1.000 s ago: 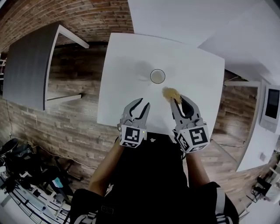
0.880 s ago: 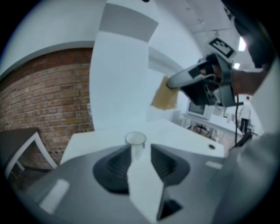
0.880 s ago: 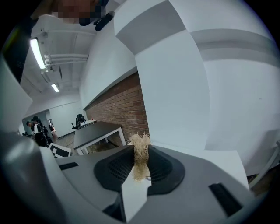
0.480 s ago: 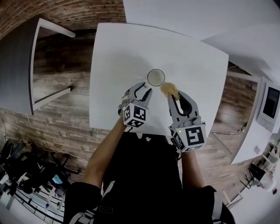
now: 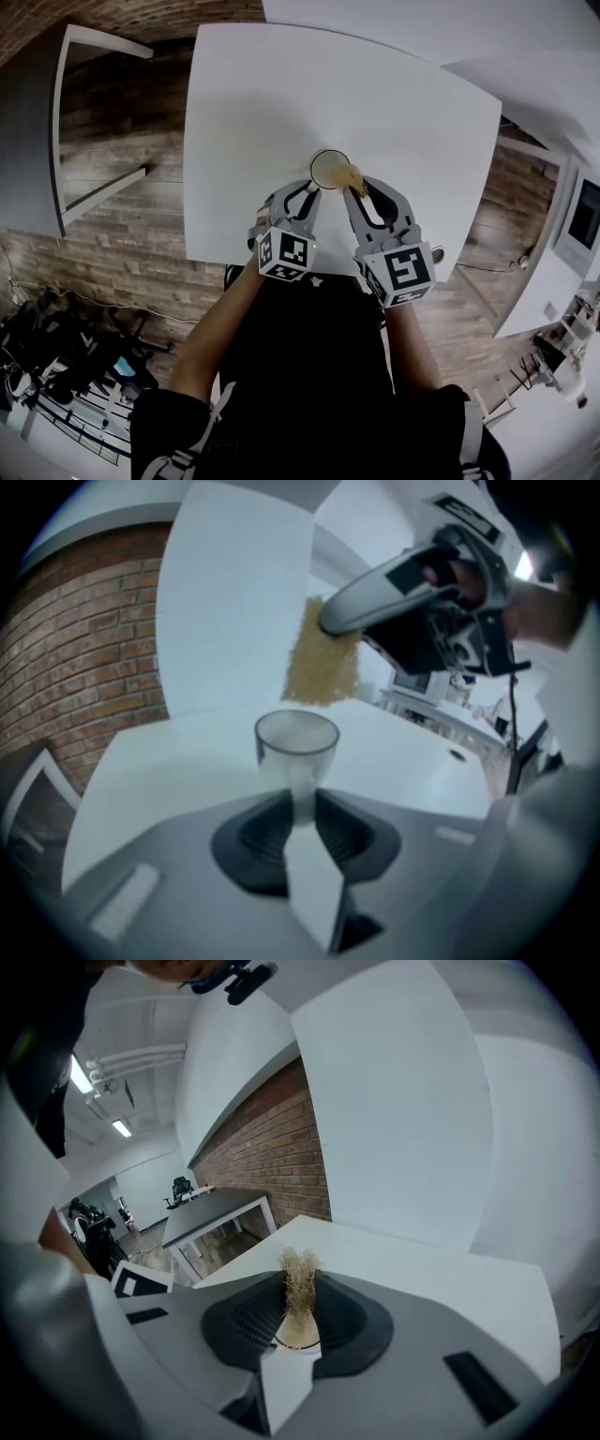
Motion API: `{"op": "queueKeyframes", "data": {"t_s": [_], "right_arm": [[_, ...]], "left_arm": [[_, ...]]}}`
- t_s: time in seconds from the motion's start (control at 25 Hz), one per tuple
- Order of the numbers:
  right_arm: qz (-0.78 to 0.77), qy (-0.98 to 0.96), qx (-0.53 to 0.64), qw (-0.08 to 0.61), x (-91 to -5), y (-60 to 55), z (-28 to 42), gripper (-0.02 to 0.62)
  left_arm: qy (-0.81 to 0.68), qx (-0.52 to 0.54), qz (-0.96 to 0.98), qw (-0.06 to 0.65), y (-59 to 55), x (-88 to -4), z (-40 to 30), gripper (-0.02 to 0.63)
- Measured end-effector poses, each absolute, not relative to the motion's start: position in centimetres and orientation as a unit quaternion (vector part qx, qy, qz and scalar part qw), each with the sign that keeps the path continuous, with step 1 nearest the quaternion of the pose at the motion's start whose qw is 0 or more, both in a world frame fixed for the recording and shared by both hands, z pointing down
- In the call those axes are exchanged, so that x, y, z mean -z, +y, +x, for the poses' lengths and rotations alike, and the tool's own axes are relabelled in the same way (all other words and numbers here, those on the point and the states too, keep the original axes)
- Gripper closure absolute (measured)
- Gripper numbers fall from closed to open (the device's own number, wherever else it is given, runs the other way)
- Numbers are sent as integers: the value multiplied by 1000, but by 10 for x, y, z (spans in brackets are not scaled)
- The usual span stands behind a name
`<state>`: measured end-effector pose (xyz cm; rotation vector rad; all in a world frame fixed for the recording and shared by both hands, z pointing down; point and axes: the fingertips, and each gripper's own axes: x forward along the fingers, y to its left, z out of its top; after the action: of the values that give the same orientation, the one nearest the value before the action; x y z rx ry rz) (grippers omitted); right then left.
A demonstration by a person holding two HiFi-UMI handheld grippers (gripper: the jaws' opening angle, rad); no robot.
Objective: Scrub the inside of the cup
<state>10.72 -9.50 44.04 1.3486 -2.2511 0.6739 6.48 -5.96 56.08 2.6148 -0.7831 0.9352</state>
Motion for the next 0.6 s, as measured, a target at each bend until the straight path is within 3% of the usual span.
{"op": "queueKeyframes", "data": {"t_s": [0.24,0.6], "right_arm": [[415,-816,-305,261,-479,-75,74,534],[379,-792,-330,346,-527,-66,63,534]], "left_arm": [[-274,-328,891,155,-14,-563,65,532],[-277,-325,893,140,-14,-563,64,534]]}}
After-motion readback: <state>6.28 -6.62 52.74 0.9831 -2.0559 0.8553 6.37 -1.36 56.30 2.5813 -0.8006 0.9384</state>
